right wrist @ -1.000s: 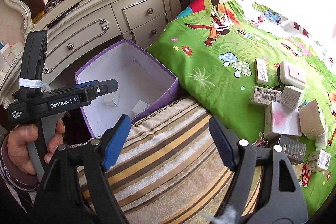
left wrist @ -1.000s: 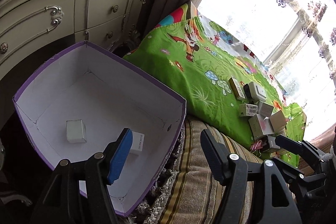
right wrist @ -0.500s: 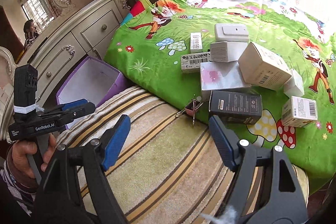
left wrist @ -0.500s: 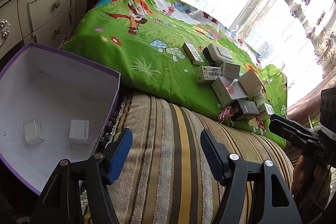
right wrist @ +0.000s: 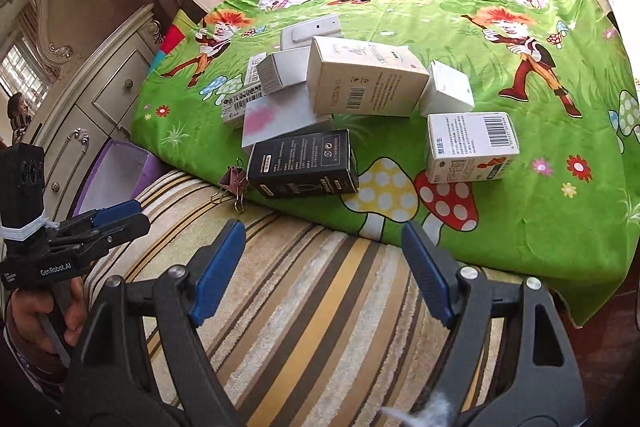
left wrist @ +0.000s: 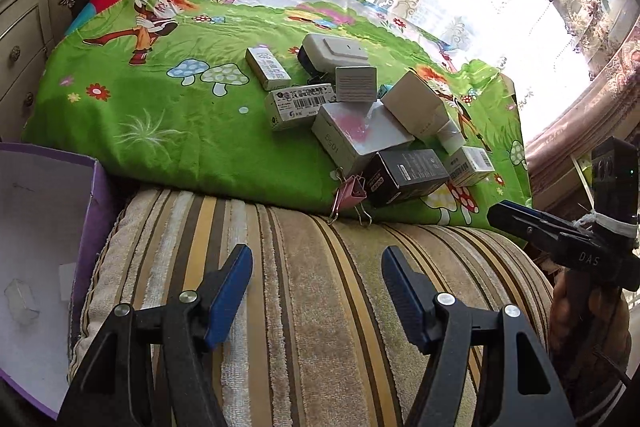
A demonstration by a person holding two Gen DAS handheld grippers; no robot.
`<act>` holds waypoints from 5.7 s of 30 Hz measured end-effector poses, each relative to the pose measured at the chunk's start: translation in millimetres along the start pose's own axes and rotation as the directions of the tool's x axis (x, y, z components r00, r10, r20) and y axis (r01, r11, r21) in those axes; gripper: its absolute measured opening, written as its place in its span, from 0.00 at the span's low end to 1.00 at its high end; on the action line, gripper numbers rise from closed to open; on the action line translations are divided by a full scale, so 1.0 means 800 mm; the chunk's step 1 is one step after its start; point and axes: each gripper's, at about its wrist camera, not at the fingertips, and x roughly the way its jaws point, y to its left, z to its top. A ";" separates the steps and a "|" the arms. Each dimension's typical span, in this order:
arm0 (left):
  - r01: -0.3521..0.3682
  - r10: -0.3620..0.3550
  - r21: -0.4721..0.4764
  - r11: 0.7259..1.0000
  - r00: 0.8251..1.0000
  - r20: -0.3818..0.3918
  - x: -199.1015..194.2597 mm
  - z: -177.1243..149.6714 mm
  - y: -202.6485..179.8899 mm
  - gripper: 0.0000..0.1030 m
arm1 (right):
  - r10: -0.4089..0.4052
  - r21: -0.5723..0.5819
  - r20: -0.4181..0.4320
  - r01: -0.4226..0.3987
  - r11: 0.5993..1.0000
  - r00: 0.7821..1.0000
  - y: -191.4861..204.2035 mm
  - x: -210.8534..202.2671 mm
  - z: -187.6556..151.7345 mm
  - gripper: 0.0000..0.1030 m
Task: Organize rigid objects
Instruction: 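Move both open tools back to the pile on the bed, then grasp the pink binder clip with left tool while right tool grasps the white barcode box, then carry clip and barcode box into the purple storage box and release both, then move both open tools back to the pile on the bed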
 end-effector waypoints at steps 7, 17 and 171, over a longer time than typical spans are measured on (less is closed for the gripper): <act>-0.007 0.011 0.068 0.998 0.998 -0.059 0.035 0.024 -0.030 0.65 | -0.053 0.085 -0.005 0.053 0.995 0.999 -0.042 -0.003 0.008 0.80; -0.004 0.012 0.076 0.997 0.994 -0.112 0.081 0.055 -0.043 0.56 | -0.134 0.045 -0.012 0.134 0.990 0.991 -0.058 -0.004 0.034 0.83; -0.306 0.329 -0.123 0.944 0.855 0.401 -0.165 0.018 0.157 0.91 | 0.012 -0.587 0.134 0.070 0.807 0.991 0.315 0.014 -0.023 0.94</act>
